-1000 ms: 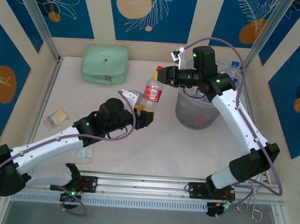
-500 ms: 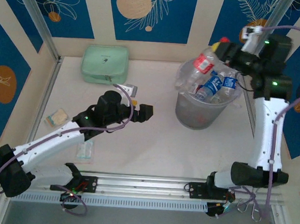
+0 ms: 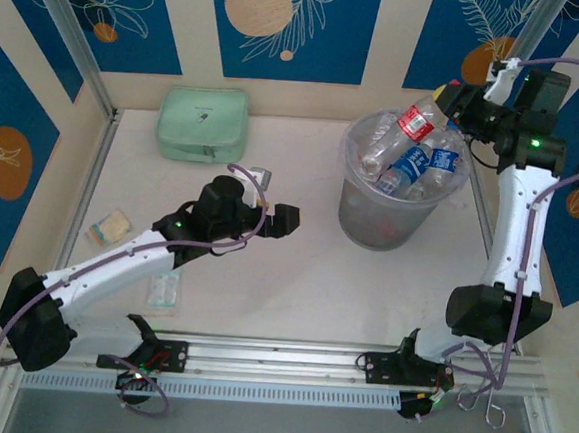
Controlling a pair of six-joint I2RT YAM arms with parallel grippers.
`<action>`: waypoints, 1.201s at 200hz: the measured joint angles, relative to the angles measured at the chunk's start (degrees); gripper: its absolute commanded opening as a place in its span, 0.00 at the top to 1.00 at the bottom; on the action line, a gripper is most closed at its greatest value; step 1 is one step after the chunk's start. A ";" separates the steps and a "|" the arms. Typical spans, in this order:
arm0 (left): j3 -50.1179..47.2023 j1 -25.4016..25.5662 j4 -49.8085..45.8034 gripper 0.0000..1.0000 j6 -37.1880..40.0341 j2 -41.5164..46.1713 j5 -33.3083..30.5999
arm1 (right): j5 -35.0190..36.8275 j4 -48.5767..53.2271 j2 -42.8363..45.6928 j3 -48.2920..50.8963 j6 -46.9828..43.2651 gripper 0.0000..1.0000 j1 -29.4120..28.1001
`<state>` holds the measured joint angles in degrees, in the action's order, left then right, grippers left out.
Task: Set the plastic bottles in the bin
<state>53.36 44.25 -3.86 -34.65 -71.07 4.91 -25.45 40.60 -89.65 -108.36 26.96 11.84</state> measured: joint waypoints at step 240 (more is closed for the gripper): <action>0.57 -0.15 0.42 0.01 -0.02 -2.27 1.77 | 19.34 16.65 -8.52 -10.21 -8.02 0.23 -8.09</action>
<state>53.93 44.10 -3.44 -34.68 -73.34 6.68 -6.11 57.25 -98.17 -118.56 18.94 3.75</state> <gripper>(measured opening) 0.994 0.731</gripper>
